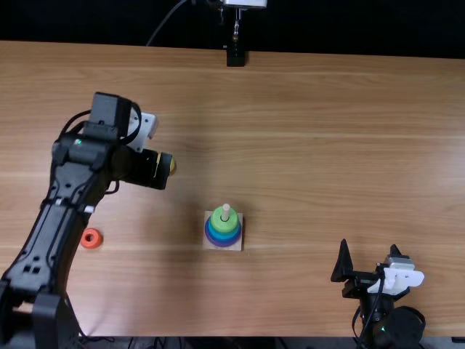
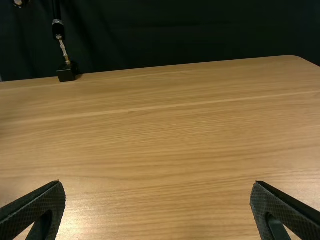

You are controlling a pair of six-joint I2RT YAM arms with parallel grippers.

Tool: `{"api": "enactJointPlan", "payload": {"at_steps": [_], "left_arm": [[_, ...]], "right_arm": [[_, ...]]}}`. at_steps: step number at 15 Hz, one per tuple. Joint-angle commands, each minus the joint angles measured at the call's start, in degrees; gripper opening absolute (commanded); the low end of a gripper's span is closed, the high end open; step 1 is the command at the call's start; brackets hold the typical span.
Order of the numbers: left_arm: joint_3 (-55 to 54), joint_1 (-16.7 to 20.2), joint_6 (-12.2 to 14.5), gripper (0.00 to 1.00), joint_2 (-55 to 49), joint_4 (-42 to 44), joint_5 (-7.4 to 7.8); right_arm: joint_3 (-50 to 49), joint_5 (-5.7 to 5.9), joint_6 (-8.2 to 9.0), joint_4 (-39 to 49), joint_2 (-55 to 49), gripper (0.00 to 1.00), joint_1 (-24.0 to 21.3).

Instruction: Build the Hanoi tower: stack the rings onto the peg from bottom to top in this color order: purple, dark blue, light blue, dark green, light green, yellow, orange.

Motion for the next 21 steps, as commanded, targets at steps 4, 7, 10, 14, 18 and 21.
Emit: {"api": "enactJointPlan", "payload": {"at_steps": [4,7,10,14,18,21], "left_arm": [[11.77,-1.25,0.84,1.00,12.02,-5.96,-10.52],[13.08,-3.01,0.94,1.00,17.29,-5.54,-10.31],[14.93,-4.50,0.94,1.00,22.39,-5.12,-10.31],[17.48,-4.68,1.05,1.00,25.73,-5.01,-10.31],[19.24,-4.59,1.05,1.00,27.75,-5.01,-10.20],[19.50,-4.59,1.05,1.00,29.25,-5.01,-10.20]], "right_arm": [[-3.64,0.79,-0.09,-3.97,-1.06,1.00,-0.57],[-3.64,0.79,-0.09,-3.97,-1.06,1.00,-0.57],[-3.64,0.79,-0.09,-3.97,-1.06,1.00,-0.57],[-3.64,0.79,-0.09,-3.97,-1.06,1.00,-0.57],[-3.64,0.79,-0.09,-3.97,-1.06,1.00,-0.57],[-3.64,0.79,-0.09,-3.86,-1.06,1.00,-0.57]]}}
